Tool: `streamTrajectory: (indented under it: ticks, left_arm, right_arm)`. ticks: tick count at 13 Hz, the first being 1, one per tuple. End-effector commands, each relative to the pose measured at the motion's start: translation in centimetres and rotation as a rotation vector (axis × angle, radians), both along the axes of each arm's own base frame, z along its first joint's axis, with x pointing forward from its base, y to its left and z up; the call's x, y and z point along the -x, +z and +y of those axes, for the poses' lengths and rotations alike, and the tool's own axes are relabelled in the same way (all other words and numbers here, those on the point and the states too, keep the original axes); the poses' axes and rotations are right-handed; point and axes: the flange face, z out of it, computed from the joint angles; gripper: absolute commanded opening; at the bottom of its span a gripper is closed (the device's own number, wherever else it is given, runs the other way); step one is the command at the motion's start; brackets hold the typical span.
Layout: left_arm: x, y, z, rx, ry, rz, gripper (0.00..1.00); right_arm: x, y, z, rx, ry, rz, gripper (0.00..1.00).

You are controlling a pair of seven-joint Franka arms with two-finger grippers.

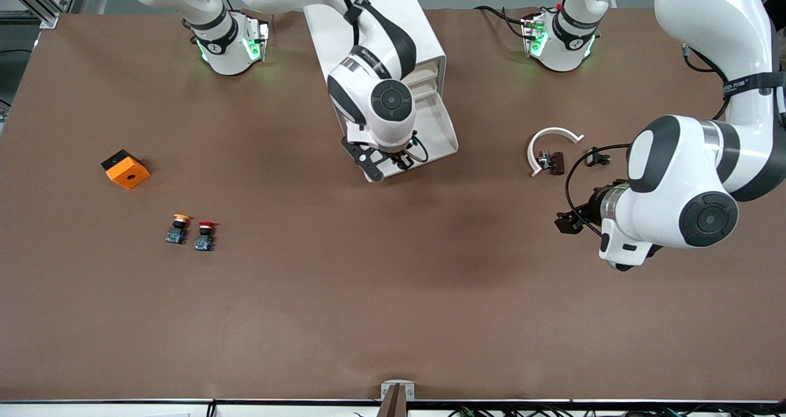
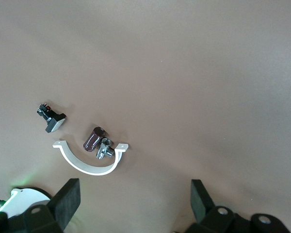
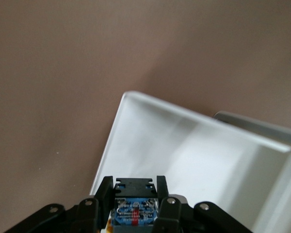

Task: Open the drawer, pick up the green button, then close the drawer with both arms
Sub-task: 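Carry the green button out with the right gripper toward the red button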

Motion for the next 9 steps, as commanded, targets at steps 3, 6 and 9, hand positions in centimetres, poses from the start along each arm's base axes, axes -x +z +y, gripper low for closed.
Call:
streamTrajectory:
  ticks: [3,6,9]
  left_arm:
    - [1.0,-0.5,0.1,-0.011,-0.025,-0.008,1.00]
    - [1.1,-1.2,-0.3,-0.011,-0.028,-0.009,1.00]
    - [1.6,-2.2,-1.3,-0.013,-0.046,-0.005,1.00]
  right_arm:
    - [-5.2,8.3,-10.3,-0.036,0.182,0.080,0.11]
    - [-8.6,9.9,-18.0,-0.044,0.327,0.104,0.12]
    - [-11.3,9.1,-25.6,-0.064,0.465,0.123,0.12]
